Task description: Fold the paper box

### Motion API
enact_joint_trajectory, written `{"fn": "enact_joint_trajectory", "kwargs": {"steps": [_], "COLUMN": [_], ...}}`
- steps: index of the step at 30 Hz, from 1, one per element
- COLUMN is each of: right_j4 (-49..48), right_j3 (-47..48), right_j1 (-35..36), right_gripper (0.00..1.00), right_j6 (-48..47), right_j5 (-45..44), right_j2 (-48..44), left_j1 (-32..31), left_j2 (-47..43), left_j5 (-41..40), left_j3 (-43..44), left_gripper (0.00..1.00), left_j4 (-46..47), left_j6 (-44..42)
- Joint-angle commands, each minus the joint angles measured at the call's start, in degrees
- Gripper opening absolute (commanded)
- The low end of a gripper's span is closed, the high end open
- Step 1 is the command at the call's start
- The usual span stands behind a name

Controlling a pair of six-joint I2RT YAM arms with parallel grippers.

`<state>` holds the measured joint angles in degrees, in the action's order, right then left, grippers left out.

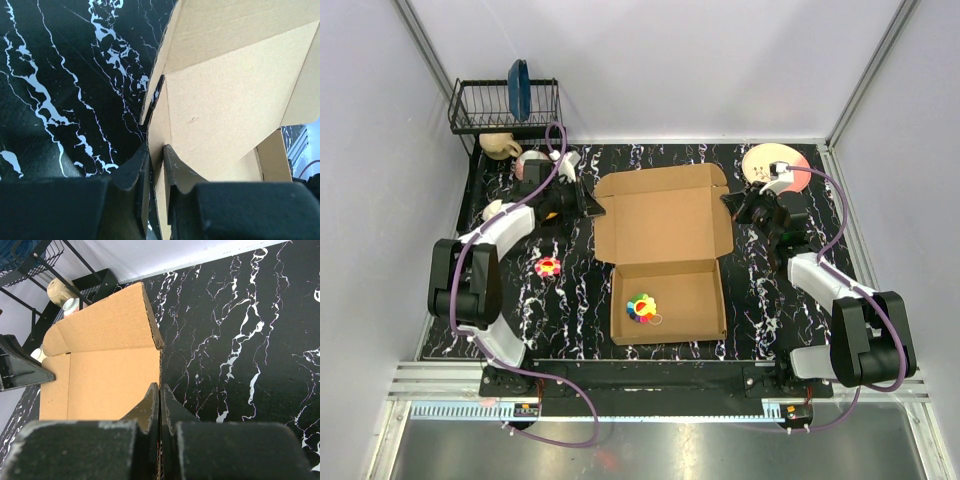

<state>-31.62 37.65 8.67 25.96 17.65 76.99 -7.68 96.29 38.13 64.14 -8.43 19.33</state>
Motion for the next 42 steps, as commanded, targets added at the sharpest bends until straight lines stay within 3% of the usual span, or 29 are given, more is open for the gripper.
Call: {"fn": "enact_joint_trajectory", "kwargs": {"steps": [1,4,6,8,9,13,19,26,29,42], "right_j4": [-1.0,-0.1,0.8,3.1,4.4,16.1,36.0,57.1,59.6,56.1], "right_j3": [0.7,0.8,1.4,2.3,3.0,7.7,20.4,36.3,37.6,34.3], "right_j1": [0.8,0.7,0.8,0.9,0.9,1.2,1.2,1.1,1.2,1.1], "right_gripper": [0.0,0.0,0.04,0.26,0.42,0.52,0.53,0.53,0.53,0.51], "right_j6": [-1.1,-1.3,-1.2,-1.1,-1.3,-3.6,-10.1,-18.9,-19.9,-19.5], "right_j5": [0.5,0.6,0.4,0.0,-0.9,-4.0,-3.6,-0.8,2.6,-0.5], "right_j2": [-1.4,-1.6,-2.0,-2.9,-3.2,-5.4,-3.3,5.9,7.5,10.8], "left_j1": [0.1,0.1,-0.1,-0.3,-0.6,-1.9,-2.7,-3.7,-4.0,-6.1], "left_j2": [-2.8,-2.8,-3.1,-4.4,-5.1,-9.7,-12.4,-14.0,-14.9,-17.3], "left_j5": [0.9,2.5,3.3,2.7,2.0,-3.5,-9.1,-12.0,-13.6,-16.8], "left_j3": [-0.6,-0.7,-1.6,-2.7,-4.2,-8.0,-11.1,-11.8,-12.0,-13.3], "left_gripper": [0.13,0.01,0.0,0.0,0.0,0.0,0.0,0.0,0.0,0.0], "left_j4": [3.9,4.5,6.1,8.0,10.1,13.6,15.8,16.0,15.9,16.3], "left_j6": [0.4,0.5,1.3,1.9,2.3,1.1,-0.7,-1.7,-2.3,-4.7]}}
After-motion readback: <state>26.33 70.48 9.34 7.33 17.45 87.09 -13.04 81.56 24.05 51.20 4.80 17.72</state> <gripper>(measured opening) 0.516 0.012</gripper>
